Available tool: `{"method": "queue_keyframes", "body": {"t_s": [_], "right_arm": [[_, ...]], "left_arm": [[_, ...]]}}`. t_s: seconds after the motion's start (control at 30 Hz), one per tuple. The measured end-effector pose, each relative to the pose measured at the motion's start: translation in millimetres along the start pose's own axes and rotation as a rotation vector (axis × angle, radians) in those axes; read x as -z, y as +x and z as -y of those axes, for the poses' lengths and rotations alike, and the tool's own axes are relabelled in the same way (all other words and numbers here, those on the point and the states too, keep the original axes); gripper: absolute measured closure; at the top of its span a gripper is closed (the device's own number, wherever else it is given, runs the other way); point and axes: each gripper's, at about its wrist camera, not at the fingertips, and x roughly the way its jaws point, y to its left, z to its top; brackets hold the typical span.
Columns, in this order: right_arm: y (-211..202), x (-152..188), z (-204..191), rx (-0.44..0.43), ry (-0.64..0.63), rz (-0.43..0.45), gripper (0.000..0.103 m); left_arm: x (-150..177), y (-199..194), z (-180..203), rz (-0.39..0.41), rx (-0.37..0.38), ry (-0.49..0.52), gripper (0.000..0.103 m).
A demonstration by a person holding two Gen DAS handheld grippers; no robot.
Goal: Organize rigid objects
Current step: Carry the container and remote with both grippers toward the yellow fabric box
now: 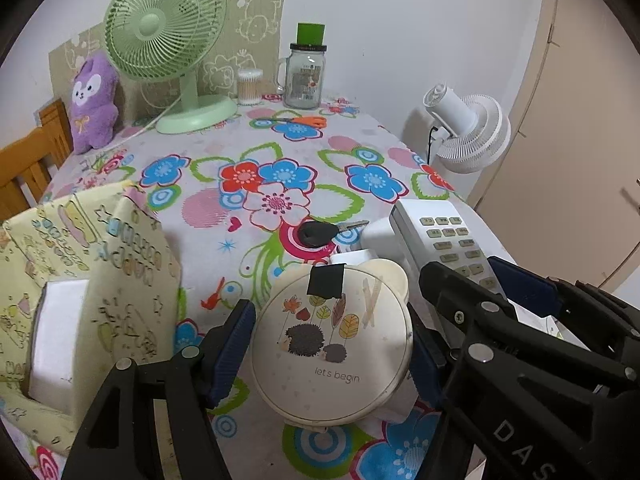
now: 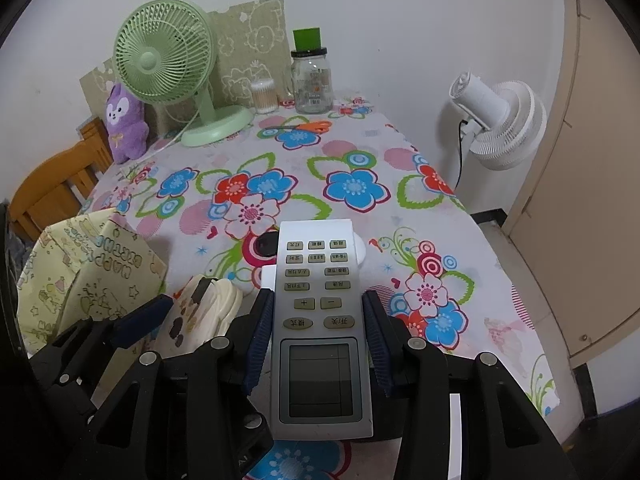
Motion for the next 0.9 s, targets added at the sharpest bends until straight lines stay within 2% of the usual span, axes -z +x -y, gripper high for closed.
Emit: {"method": "queue_keyframes", "body": {"t_s": [0.9], "right_arm": [[-50,-10,-29,-0.002,-0.032,0.089,0.055]], "left_arm": [[-9,-56,-15,0.101,-0.086,0.03,0.03]]}}
